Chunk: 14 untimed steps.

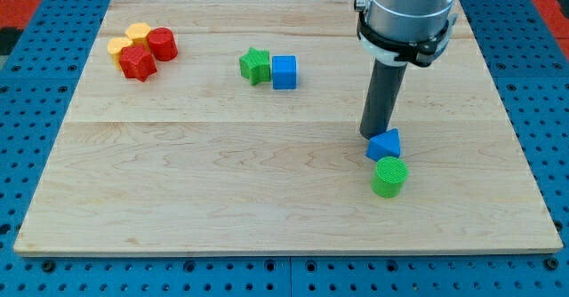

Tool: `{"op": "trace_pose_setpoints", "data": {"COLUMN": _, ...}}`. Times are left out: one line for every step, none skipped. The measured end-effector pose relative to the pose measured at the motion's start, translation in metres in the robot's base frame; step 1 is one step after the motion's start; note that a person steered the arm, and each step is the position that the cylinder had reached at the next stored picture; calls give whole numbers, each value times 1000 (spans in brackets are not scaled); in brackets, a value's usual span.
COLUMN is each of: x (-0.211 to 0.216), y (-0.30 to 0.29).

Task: Push green star to the left of blue triangle

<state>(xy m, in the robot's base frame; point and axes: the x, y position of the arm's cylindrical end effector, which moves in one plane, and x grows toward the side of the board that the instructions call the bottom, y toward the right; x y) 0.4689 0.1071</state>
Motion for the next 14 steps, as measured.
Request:
{"op": "trace_pose_setpoints", "data": {"x": 14, "y": 0}}
{"op": "trace_pose_setpoints", "data": {"x": -10, "y": -13}}
{"op": "trace_pose_setpoints", "data": {"x": -16, "y": -76}}
{"op": "trace_pose_setpoints", "data": {"x": -39, "y": -40}}
{"op": "trace_pose_setpoints", "data": {"x": -95, "y": -32}}
{"op": "trace_pose_setpoints", "data": {"x": -164, "y": -51}}
{"op": "trace_pose_setpoints", "data": {"x": -193, "y": -110}}
{"op": "trace_pose_setpoints", "data": {"x": -192, "y": -160}}
{"op": "trace_pose_setpoints", "data": {"x": -190, "y": -161}}
{"op": "trace_pose_setpoints", "data": {"x": -174, "y": -161}}
{"op": "trace_pose_setpoints", "data": {"x": -150, "y": -161}}
{"op": "trace_pose_setpoints", "data": {"x": -131, "y": -161}}
{"op": "trace_pose_setpoints", "data": {"x": -113, "y": -161}}
{"op": "trace_pose_setpoints", "data": {"x": -95, "y": -160}}
